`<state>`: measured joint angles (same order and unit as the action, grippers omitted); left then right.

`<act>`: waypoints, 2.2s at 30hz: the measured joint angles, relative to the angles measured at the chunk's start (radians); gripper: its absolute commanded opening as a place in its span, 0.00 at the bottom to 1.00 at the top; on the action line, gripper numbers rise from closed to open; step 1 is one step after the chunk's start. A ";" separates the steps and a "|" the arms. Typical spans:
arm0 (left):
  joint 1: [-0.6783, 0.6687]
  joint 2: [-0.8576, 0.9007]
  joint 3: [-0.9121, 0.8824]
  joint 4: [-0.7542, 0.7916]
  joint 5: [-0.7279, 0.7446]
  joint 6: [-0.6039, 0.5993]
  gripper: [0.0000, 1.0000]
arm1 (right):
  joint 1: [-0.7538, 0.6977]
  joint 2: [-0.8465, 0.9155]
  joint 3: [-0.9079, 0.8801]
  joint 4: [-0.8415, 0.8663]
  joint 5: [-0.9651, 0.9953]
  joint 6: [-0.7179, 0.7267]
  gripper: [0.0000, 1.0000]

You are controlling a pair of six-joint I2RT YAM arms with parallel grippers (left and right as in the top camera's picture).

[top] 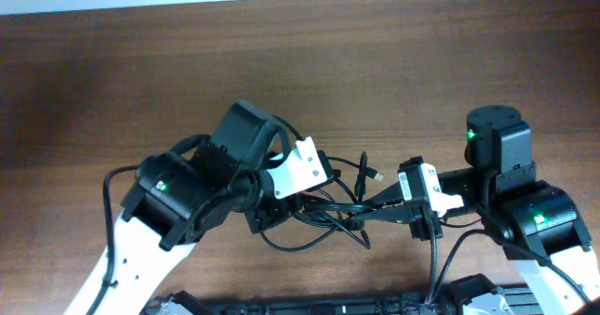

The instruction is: Untangle cables

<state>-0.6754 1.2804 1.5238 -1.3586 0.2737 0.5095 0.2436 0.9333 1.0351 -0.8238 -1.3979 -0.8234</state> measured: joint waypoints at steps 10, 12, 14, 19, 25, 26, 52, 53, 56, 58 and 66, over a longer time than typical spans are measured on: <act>0.000 0.016 -0.002 0.003 0.003 0.051 0.00 | 0.000 0.000 0.000 0.010 -0.016 -0.003 0.04; 0.014 0.016 -0.002 0.035 -0.002 0.031 0.00 | 0.000 0.000 0.000 0.011 -0.015 -0.003 0.04; 0.053 0.016 -0.002 0.064 -0.013 -0.014 0.00 | 0.000 0.000 0.000 0.011 -0.015 -0.003 0.04; 0.194 0.016 -0.002 0.138 -0.026 -0.140 0.00 | 0.000 0.000 0.000 0.013 -0.014 -0.003 0.04; 0.319 0.016 -0.003 0.250 -0.027 -0.361 0.00 | 0.000 0.000 0.000 0.013 -0.010 -0.003 0.04; 0.330 0.016 -0.003 0.269 -0.027 -0.410 0.00 | 0.000 0.000 0.000 0.013 -0.005 -0.003 0.04; 0.383 0.017 -0.004 0.195 -0.117 -1.246 0.99 | 0.000 0.122 -0.004 0.271 0.166 0.357 0.04; 0.383 0.017 -0.004 0.196 -0.116 -1.205 0.99 | 0.000 0.122 -0.005 0.312 0.213 0.441 0.04; 0.383 0.018 -0.004 0.215 -0.035 -1.035 0.99 | 0.000 0.124 -0.006 0.414 0.333 0.642 0.04; 0.385 0.018 -0.004 0.241 0.061 -0.910 0.99 | -0.001 0.125 -0.006 0.510 0.377 0.761 0.04; 0.384 0.018 -0.004 0.349 0.308 -0.695 0.98 | 0.000 0.126 -0.006 0.681 0.518 1.045 0.04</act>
<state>-0.2913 1.2984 1.5200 -1.0092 0.5816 -0.1860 0.2432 1.0588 1.0290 -0.1432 -0.8799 0.2218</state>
